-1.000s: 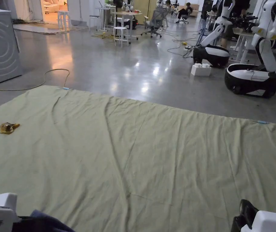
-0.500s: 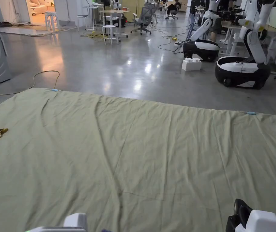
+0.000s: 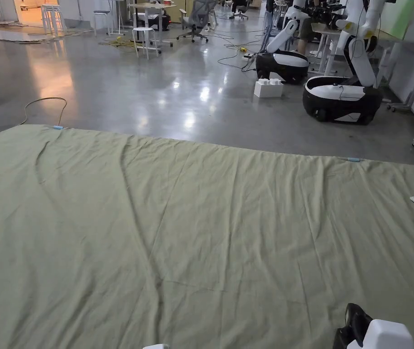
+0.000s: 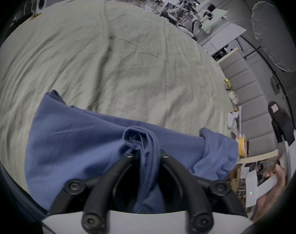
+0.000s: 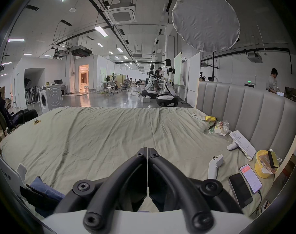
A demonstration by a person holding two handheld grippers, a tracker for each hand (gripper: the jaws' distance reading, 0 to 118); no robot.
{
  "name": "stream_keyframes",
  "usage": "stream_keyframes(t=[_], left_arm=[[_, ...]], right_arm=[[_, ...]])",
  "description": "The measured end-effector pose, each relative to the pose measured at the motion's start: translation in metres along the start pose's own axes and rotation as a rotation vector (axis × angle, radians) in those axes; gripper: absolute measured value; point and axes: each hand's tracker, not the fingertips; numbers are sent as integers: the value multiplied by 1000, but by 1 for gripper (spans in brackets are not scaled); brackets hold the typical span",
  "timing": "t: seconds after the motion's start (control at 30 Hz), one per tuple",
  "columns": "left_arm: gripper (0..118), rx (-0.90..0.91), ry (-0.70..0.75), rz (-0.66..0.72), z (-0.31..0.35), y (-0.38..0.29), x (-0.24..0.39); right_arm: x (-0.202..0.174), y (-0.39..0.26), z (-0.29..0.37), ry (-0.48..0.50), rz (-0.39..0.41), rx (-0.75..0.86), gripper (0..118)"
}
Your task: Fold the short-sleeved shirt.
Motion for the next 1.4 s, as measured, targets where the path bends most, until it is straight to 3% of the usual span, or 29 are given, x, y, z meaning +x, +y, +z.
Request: stream_keyframes(t=[0.07,0.13,0.23,0.33,0.4,0.5,0.53,0.7,1.2,1.27,1.3,1.33,1.37,1.4], left_arm=[[39,-17,-78,-17,8,4,0],[61,-13,-125,4,23,7,-1],[62,70,-198,-12,51,16,-6],[61,102,-162,-42,70,24,-10],[58,138,-101,-75,74,25,-14],[23,98,-1,-121,66,20,-11],[20,76,9,-139,60,18,-10],[14,-67,40,-196,16,-4,4],[12,-32,-107,-106,-8,-11,12],[21,-36,-151,-99,2,-6,3],[36,-26,-176,-99,11,-1,-3],[57,-3,-195,-101,20,3,-10],[68,22,-214,-104,31,9,-19],[71,56,-207,-113,46,14,-30]], right_arm=[[0,-1,0,0,-1,-5,1],[1,-1,0,1,1,-6,1],[1,0,0,2,3,-5,1],[1,0,-1,4,3,-5,1],[1,-1,-1,4,0,-10,1],[0,-3,0,4,-7,-17,1],[0,-3,0,5,-7,-19,1],[-1,-8,0,8,-5,-29,1],[-3,-10,1,13,-6,-35,1],[-4,-10,1,17,-6,-35,1],[-4,-9,1,18,-5,-35,1],[-4,-8,1,19,-4,-33,1],[-5,-7,1,21,-2,-32,1],[-5,-6,1,24,-1,-30,1]])
